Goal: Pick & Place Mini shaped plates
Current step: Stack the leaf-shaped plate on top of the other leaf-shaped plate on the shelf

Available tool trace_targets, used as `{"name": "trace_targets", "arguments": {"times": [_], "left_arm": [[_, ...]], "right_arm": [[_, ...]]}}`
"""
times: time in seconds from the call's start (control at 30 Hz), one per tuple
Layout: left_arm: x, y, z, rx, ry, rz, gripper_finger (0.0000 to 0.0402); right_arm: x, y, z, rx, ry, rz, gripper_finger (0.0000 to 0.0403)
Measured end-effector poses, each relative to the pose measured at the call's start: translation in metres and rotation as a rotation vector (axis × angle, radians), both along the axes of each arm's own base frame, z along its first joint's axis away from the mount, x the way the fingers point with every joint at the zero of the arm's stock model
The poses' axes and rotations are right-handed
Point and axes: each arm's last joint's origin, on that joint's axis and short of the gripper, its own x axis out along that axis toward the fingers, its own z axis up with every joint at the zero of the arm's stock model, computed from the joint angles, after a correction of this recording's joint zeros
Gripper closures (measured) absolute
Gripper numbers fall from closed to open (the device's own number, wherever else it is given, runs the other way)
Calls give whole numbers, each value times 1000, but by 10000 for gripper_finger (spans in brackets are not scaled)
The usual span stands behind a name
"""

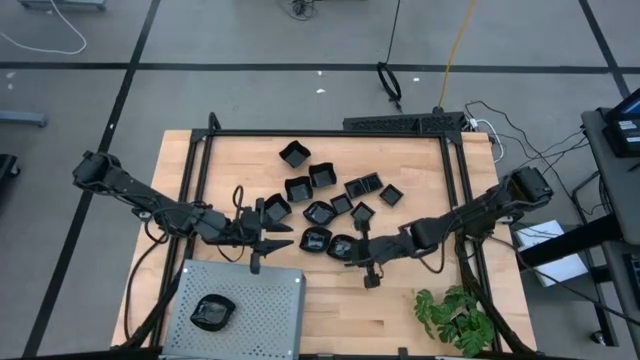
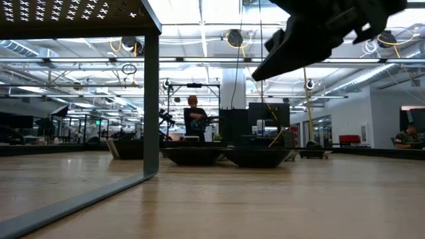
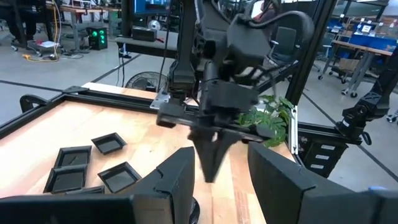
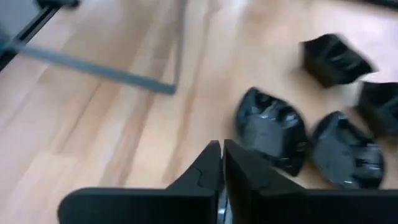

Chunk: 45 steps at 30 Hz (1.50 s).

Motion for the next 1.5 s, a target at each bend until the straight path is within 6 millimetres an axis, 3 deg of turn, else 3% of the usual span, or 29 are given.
{"name": "trace_targets", "arguments": {"times": [0.17, 0.47, 0.67, 0.9, 1.1, 1.3, 1.5], "left_arm": [[0, 0, 0, 0, 0, 0, 247], [0, 0, -1, 3, 9, 0, 247], [0, 0, -2, 1, 22, 0, 247], [0, 0, -2, 1, 21, 0, 247], [0, 0, -2, -1, 21, 0, 247], [0, 0, -2, 0, 20, 0, 247], [0, 0, -2, -8, 21, 1, 247]], "right_arm": [[9, 4, -4, -20, 83, 133, 397], [22, -5, -62, -146, 253, 2, 402], [13, -8, -70, -191, 373, -1, 402], [-9, -21, -55, -363, 486, -100, 403], [-18, -30, -27, -486, 389, -243, 403], [-26, -35, 10, -252, 187, -458, 403], [-37, -40, 33, -180, 110, -485, 403]]}}
